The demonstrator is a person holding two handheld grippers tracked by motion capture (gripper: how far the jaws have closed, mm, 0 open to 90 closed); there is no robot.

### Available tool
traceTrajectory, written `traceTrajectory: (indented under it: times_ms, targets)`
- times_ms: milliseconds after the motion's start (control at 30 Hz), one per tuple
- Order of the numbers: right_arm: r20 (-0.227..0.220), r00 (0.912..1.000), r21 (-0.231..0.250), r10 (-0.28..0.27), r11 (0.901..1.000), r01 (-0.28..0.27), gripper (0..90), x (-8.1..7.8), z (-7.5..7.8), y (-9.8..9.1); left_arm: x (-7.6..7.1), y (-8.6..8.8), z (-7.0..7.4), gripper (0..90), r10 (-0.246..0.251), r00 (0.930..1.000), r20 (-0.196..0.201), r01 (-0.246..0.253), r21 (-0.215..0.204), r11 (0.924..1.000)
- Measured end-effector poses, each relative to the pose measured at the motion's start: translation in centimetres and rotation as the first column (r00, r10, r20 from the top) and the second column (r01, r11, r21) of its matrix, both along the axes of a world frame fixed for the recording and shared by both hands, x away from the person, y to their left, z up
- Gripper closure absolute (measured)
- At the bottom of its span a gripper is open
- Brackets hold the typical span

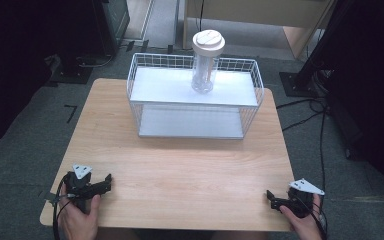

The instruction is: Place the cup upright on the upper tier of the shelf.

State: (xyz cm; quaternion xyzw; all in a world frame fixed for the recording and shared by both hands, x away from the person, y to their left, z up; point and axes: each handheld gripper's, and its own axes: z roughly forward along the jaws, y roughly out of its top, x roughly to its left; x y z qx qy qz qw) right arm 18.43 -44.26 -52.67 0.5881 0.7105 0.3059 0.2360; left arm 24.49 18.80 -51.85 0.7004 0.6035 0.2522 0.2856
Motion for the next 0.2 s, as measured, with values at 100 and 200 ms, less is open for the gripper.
traceTrajectory:
  times_ms: [100,200]
  targets:
    - [-0.002,1.0000,-0.002,-0.003,1.0000,0.003,1.1,-0.11,0.02,0.01,0.00,0.01,0.00,8.4,0.000,1.0000,0.000,0.000,0.000,1.0000]
    - [0.000,1.0000,0.000,-0.004,1.0000,0.004,1.1,-0.23,0.01,0.05,0.01,0.01,0.00,8.4,0.000,1.0000,0.000,0.000,0.000,1.0000]
